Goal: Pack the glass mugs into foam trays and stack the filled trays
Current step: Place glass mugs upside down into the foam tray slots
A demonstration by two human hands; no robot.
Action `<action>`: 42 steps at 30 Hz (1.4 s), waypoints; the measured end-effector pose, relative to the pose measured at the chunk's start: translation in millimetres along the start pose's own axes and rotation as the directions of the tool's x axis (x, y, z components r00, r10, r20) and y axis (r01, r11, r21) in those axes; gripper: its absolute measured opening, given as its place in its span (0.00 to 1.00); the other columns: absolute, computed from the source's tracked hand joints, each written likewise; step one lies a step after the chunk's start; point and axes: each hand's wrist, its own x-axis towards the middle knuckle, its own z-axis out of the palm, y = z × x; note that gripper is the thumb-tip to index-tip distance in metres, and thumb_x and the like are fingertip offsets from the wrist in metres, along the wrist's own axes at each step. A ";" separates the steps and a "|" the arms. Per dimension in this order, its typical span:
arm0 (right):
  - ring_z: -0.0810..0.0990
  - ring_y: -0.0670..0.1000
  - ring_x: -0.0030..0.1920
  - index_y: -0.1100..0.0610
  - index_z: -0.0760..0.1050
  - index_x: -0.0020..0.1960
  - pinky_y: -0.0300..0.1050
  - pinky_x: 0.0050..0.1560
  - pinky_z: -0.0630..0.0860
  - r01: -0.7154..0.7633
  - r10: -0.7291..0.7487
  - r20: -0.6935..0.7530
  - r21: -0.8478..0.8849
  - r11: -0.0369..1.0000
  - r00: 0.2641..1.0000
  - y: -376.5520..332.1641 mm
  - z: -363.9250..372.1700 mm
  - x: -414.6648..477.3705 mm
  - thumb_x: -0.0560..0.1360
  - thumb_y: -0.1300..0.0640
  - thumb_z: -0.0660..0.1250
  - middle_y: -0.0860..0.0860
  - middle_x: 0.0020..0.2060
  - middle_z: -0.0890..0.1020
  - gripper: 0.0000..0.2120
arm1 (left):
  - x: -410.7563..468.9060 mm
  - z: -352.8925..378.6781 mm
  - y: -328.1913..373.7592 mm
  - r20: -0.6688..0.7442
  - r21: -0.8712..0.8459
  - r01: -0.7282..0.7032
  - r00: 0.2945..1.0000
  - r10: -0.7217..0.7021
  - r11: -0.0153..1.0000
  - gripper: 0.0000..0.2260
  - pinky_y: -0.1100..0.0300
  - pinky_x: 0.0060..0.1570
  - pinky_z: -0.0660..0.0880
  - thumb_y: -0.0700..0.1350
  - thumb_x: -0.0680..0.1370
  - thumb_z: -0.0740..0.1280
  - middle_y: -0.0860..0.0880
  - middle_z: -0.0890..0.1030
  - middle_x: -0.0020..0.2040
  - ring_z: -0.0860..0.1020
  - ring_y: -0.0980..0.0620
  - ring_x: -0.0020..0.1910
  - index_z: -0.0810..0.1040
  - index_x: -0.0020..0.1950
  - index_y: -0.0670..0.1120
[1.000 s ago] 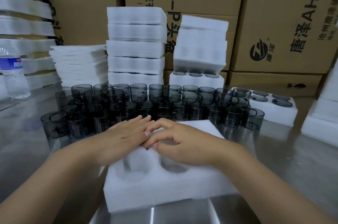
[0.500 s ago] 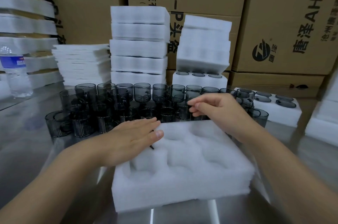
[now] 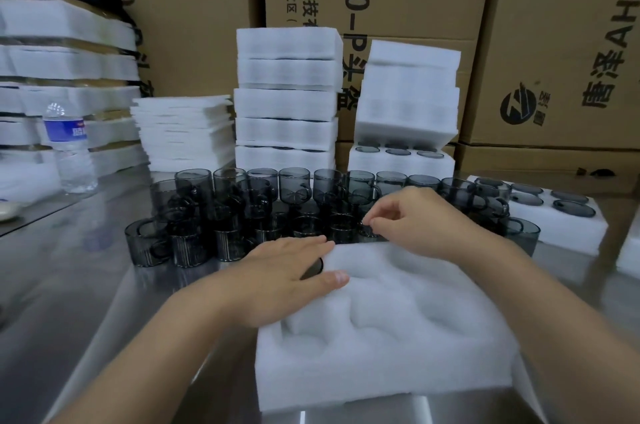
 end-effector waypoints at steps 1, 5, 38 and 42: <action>0.77 0.38 0.40 0.44 0.82 0.44 0.36 0.39 0.75 0.028 -0.026 0.022 -0.061 0.998 0.999 -9.4 -0.7 4.6 0.74 0.54 0.63 0.37 0.36 0.80 0.09 | 0.8 1.3 -1.3 -0.011 0.018 -0.001 1.000 0.001 1.000 0.38 0.65 0.68 0.41 0.72 0.68 0.45 0.65 0.48 0.76 0.45 0.63 0.74 0.48 0.77 0.61; 0.77 0.51 0.54 0.49 0.78 0.57 0.49 0.53 0.76 0.171 -0.173 0.012 -0.249 0.953 0.985 -54.0 9.6 27.3 0.74 0.53 0.62 0.47 0.54 0.80 0.13 | 4.7 6.4 -4.8 -0.083 0.066 -0.016 0.996 0.022 0.998 0.32 0.62 0.70 0.46 0.68 0.75 0.52 0.61 0.52 0.77 0.50 0.60 0.75 0.51 0.77 0.60; 0.69 0.48 0.41 0.54 0.64 0.41 0.41 0.35 0.61 0.188 -0.146 -0.258 0.145 0.971 0.955 -77.9 49.0 54.4 0.76 0.60 0.59 0.48 0.43 0.69 0.06 | 9.5 14.1 -7.3 -0.193 0.006 0.000 0.981 0.002 1.000 0.28 0.54 0.69 0.58 0.66 0.75 0.55 0.57 0.65 0.72 0.61 0.54 0.68 0.61 0.73 0.58; 0.68 0.44 0.35 0.53 0.66 0.43 0.43 0.31 0.59 0.153 -0.100 -0.313 0.149 0.977 0.944 -60.3 9.3 26.4 0.76 0.53 0.59 0.47 0.36 0.70 0.06 | 9.6 14.7 -7.8 -0.189 -0.003 0.004 0.982 -0.004 1.000 0.31 0.55 0.71 0.54 0.68 0.74 0.53 0.59 0.62 0.73 0.58 0.57 0.70 0.58 0.75 0.58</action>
